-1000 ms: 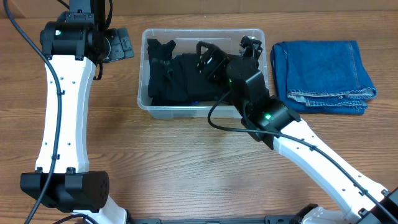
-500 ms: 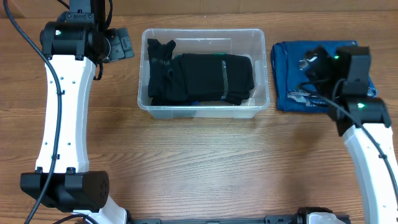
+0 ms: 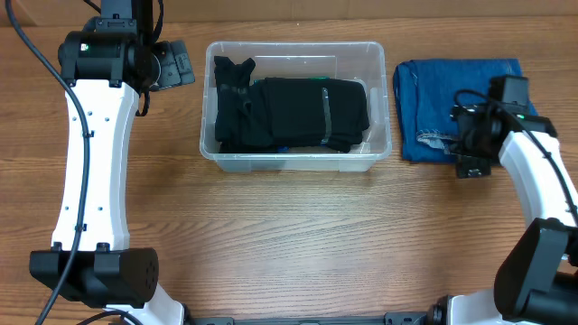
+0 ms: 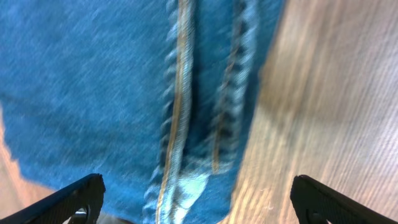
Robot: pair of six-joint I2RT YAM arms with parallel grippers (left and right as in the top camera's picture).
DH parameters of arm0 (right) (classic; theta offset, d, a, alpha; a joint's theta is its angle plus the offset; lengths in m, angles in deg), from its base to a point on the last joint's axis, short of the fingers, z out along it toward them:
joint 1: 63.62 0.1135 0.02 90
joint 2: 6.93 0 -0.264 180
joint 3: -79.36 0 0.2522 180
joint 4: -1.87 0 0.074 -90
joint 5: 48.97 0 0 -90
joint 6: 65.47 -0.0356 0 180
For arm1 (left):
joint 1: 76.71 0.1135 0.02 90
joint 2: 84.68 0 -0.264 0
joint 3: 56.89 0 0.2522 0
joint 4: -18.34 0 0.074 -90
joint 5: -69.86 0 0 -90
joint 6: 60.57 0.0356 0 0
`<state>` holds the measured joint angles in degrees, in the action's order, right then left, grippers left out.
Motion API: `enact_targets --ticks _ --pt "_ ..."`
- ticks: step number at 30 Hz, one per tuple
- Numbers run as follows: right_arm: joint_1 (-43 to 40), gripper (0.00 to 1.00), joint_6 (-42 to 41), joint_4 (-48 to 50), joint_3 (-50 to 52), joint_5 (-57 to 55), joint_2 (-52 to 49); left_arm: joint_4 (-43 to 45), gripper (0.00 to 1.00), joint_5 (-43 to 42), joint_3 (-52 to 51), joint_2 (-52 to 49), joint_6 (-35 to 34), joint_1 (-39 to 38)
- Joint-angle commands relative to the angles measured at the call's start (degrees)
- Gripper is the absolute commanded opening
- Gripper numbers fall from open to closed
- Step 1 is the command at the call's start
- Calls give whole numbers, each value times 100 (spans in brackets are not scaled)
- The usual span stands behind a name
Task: Pack container
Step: 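Move the right gripper to the folded jeans and grasp them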
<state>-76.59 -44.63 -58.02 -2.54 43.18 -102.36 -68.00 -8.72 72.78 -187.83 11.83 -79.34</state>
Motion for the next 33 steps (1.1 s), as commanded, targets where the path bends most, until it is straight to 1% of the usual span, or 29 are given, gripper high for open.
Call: enact_targets --ticks 1,7,11,16,17,19,20,23,25,26,27,28,29,30,33 --pt "-98 100 234 -50 7 70 15 17 100 76 70 -57 90 -39" --pt "-98 100 297 490 387 -11 -188 17 100 74 70 -57 90 -39" --pt "-98 100 345 754 402 -11 -579 17 100 74 70 -57 87 -37" --pt "-98 100 363 1360 402 -39 -898 17 100 74 70 -57 90 -39" --pt "-98 99 363 1436 402 -44 -925 17 100 74 70 -57 90 -39" --pt "-98 95 404 1565 402 -87 -1012 17 100 74 70 -57 90 -39" --pt "-98 94 518 1635 402 -98 -1078 17 100 74 70 -57 87 -39" --pt "-92 92 522 1703 402 -122 -1272 17 100 74 70 -57 90 -39" --pt "-92 80 629 1722 402 -116 -1366 17 100 74 70 -57 90 -39" --pt "-94 68 713 1716 402 -120 -1403 17 100 74 70 -57 90 -39" --pt "-92 43 931 1716 402 -116 -1432 17 100 74 70 -57 90 -39" --pt "-92 21 1172 1716 402 -118 -1432 20 100 74 70 -57 90 -37" --pt "-94 6 1327 1716 402 -118 -1432 20 100 74 70 -57 87 -39" --pt "-94 4 1534 1718 402 -116 -1432 17 100 74 70 -57 87 -39" --pt "-107 4 2024 1759 328 26 -1403 17 100 76 70 -57 87 -39"
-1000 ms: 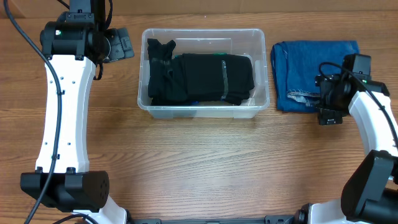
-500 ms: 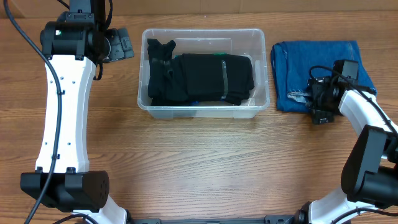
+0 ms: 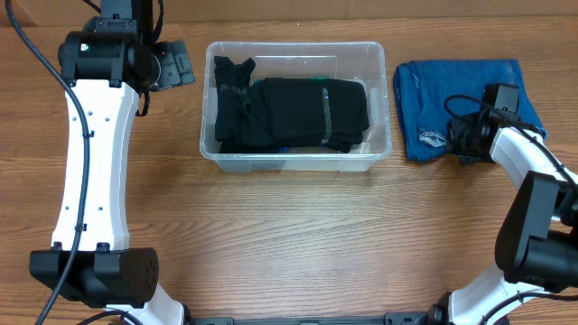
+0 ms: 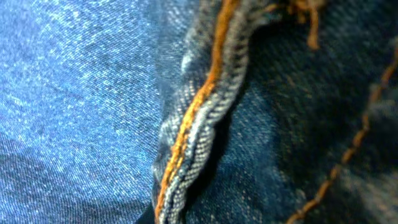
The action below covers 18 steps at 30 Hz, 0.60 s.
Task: Pack container
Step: 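Move the right gripper to the folded jeans and grasp them, then carry the jeans over the bin and lay them on top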
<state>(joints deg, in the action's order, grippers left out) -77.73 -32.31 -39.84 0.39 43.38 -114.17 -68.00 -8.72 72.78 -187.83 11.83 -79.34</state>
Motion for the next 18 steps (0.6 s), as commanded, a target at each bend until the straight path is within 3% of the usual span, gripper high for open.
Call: enact_targets --ticks 1,12,18 --pt "-2 4 968 -79 -50 79 -186 17 100 74 70 -57 90 -37" --pt "57 4 1405 -2011 -2798 142 1665 20 100 74 70 -57 87 -39" --pt "448 4 1327 -2315 -3438 144 2201 17 100 74 70 -57 90 -39"
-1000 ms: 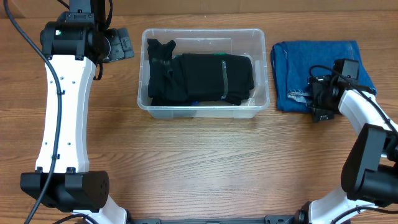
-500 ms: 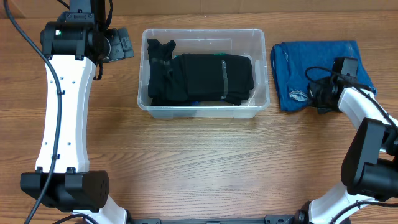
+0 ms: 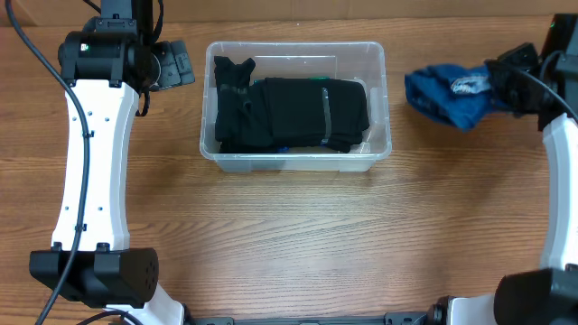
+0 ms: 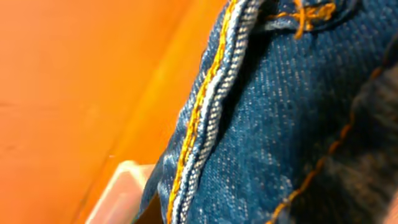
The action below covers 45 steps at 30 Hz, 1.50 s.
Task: Pack container
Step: 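Carry the jeans over the bin and lay them on top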
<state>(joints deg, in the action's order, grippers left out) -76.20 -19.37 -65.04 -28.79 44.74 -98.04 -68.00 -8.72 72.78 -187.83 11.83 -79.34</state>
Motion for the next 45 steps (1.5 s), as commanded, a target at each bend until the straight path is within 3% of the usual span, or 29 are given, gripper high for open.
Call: enact_targets --ticks 1,7,15,19,23,31,37,38,41,42,43,45 --pt "485 4 -70 225 -588 4 728 17 100 74 70 -57 90 -39" --pt "1674 4 -590 743 -688 -428 1141 20 100 74 70 -57 90 -39" --pt "4238 4 -1851 1491 -688 -2907 595 20 100 74 70 -57 87 -39" --pt "5086 4 -2452 1676 -688 -3976 105 17 100 76 70 -57 90 -39" --pt "5298 4 -2802 1954 -688 -4052 -374 17 100 74 70 -57 90 -39" --pt "5302 4 -2444 3230 -688 -4004 -1274 17 100 74 70 -57 90 -39" --pt "5309 4 -2514 3248 -688 -3698 -1635 17 100 74 70 -57 90 -39" --pt "5309 12 -2514 3222 -686 -3484 -1670 17 100 74 70 -57 90 -39" --pt "5346 56 -2516 3077 -684 -3279 -1670 17 100 74 70 -57 90 -39" --pt "5357 65 -2516 3051 -684 -3191 -1670 17 100 76 70 -57 90 -39" --pt "5370 73 -2516 3029 -684 -3095 -1670 17 100 74 70 -57 90 -39" --pt "5423 77 -2516 3005 -684 -2898 -1670 20 100 74 70 -57 90 -39"
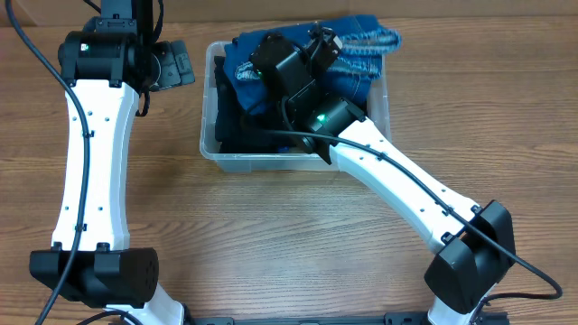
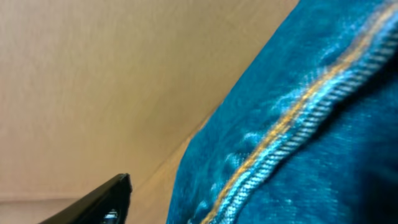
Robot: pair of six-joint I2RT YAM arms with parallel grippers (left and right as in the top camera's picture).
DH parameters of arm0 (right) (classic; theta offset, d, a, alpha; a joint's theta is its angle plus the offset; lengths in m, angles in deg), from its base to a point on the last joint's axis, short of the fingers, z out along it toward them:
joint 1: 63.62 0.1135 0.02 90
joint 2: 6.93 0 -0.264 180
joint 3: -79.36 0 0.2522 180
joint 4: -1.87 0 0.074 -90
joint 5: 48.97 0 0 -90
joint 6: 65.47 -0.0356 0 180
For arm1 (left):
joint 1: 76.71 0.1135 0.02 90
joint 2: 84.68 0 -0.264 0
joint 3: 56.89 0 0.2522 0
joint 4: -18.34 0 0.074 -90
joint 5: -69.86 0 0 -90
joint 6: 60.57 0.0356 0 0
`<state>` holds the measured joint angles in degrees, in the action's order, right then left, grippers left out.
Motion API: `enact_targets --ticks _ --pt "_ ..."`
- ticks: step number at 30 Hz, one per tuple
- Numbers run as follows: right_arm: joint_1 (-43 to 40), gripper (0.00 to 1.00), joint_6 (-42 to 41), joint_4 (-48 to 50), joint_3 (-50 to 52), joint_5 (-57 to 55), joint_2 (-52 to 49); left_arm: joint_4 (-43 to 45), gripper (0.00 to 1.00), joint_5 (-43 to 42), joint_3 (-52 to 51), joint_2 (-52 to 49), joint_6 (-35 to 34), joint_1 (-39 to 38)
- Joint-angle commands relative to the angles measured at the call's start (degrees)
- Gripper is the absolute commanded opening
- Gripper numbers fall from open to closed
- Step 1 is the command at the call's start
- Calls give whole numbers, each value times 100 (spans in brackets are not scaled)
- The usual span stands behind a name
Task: Pack container
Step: 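Carry the jeans over the bin and lay them on top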
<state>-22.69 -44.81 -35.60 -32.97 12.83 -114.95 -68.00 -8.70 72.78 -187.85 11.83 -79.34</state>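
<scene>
The clear plastic container (image 1: 379,135) stands at the table's back middle with black clothes (image 1: 237,126) inside. My right arm reaches across it, and the right gripper (image 1: 307,50) holds the blue jeans (image 1: 361,50) over the container's back part. The jeans spread from the back left corner to beyond the back right rim. In the right wrist view the denim and its orange seam (image 2: 298,118) fill the right side. One dark finger (image 2: 102,200) shows at the lower left, the other is hidden. My left gripper (image 1: 176,65) hangs left of the container, touching nothing.
The left arm (image 1: 90,153) stands along the table's left side. The right arm's long white link (image 1: 406,194) crosses the table from the front right to the container. A pale wall (image 2: 112,74) lies behind the table.
My right gripper has moved with the jeans from the air right of the container to above its back part. The jeans now spread over the black clothes. The left arm is unchanged.
The jeans lay folded on the table right of the container, my right gripper open over their front edge. Then the gripper was down in the denim. Then it held the bunched jeans above the table at the right. Now they are over the container.
</scene>
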Motion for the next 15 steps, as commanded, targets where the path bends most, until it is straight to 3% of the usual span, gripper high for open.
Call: enact_targets --ticks 1,15 --pt "114 78 28 33 -269 304 26 20 100 72 70 -55 87 -39" --pt "409 81 140 -1270 -273 439 1368 20 100 72 70 -55 87 -39"
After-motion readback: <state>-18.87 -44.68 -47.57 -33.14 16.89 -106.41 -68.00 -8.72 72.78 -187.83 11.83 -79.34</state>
